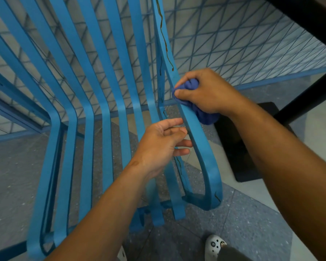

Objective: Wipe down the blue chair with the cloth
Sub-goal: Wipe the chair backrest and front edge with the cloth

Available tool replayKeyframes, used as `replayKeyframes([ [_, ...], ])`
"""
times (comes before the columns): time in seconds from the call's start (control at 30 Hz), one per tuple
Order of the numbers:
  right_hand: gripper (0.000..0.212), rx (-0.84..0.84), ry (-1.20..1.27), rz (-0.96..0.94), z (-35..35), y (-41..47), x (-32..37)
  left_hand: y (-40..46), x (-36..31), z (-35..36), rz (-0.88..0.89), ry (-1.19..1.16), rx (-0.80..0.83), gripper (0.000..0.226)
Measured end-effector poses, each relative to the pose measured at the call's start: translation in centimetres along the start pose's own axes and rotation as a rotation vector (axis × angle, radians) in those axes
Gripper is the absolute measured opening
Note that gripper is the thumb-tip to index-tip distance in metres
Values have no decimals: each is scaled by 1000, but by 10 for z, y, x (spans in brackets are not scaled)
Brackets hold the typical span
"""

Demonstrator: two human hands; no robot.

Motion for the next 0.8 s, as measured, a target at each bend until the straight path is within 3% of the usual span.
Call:
replayKeyframes([
  [0.1,13,-185,97,44,7,21,-2,-2,-2,-2,6,28,35,34],
  [0.27,16,-267,122,30,11,31,0,-5,-5,-3,4,40,63,36],
  [0.47,11,-175,124,37,10,-22,-1,-12,-5,-3,-14,-14,53,26],
  [0.63,12,-110,169,97,8,-95,-1,-23,-1,-2,-117,-170,23,49],
  [0.8,16,-27,217,145,7,-154,1,-40,4,3,-137,-84,53,53],
])
Point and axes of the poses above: each hand's wrist, its own y-axis towards the middle knuckle, its own z-axis out of the palm, x = y × z, the point moved 5 cm from there along y, towards the middle knuckle
